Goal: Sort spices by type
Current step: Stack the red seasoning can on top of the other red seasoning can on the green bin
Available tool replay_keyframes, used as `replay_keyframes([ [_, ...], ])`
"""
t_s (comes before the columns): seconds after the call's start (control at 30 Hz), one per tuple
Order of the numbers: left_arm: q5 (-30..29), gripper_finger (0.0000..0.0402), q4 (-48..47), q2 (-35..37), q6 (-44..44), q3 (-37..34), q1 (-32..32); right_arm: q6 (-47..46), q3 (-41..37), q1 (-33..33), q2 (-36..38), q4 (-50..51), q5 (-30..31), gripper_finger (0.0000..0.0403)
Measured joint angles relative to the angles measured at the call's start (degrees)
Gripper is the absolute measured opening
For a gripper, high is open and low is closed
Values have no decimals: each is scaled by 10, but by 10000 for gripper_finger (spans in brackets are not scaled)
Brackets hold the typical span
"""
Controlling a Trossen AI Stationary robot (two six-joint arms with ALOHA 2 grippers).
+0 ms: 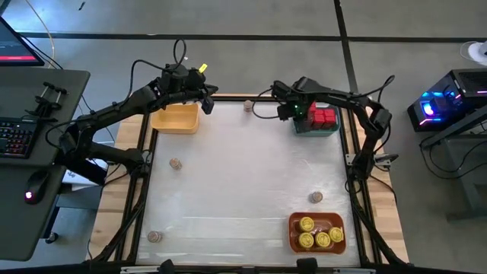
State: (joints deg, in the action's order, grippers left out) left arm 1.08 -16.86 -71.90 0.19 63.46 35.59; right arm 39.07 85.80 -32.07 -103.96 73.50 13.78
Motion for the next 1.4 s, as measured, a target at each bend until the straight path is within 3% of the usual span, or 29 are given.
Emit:
replay_keyframes([
  [0.13,0,0,0,0,0,0,0,-31,-2,27,0,-4,0,0],
  [0.33,0,0,0,0,10,0,0,-224,-2,72,-6,-26,2,0],
  [0.47,0,0,0,0,10,0,0,-267,-2,100,-35,3,73,0],
  [0.73,0,0,0,0,9,0,0,-316,-1,144,-104,33,199,0],
  [0.87,-1,0,0,0,9,0,0,-317,-2,153,-106,29,231,0],
  [1.4,-2,0,0,0,5,0,0,-366,28,122,-113,77,237,0],
])
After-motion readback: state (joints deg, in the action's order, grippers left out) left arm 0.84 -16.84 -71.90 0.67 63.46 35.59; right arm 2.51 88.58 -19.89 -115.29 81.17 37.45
